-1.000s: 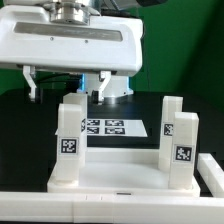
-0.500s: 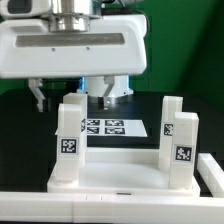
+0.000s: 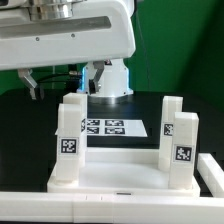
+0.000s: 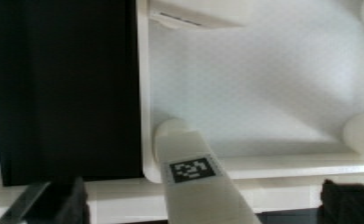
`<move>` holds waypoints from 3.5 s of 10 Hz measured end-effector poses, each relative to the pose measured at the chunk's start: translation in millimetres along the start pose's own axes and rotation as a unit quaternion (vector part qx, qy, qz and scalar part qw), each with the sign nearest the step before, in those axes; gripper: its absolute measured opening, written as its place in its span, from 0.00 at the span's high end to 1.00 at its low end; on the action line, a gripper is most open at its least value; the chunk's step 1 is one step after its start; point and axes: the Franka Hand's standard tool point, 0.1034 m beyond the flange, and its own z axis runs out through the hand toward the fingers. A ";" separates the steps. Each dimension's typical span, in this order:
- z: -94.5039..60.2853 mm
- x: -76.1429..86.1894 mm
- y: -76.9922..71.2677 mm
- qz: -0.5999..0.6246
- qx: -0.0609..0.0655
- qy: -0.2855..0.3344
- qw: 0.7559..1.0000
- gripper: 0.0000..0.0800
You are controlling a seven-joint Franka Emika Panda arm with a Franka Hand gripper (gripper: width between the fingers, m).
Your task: Assemble desk
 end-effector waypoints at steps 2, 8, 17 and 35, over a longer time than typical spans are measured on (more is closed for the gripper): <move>-0.2 7.8 6.5 -0.031 -0.051 0.007 0.998 0.19; 5.7 20.1 7.4 -0.041 -0.064 0.041 0.996 0.19; 25.2 37.5 -4.5 -0.061 -0.071 0.049 0.994 0.50; 30.6 37.3 -14.4 0.436 -0.002 0.069 0.897 0.64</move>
Offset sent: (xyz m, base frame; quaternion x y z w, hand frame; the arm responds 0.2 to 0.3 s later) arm 0.0178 -0.0157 -0.0073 -0.1077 0.0637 -0.0380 0.9914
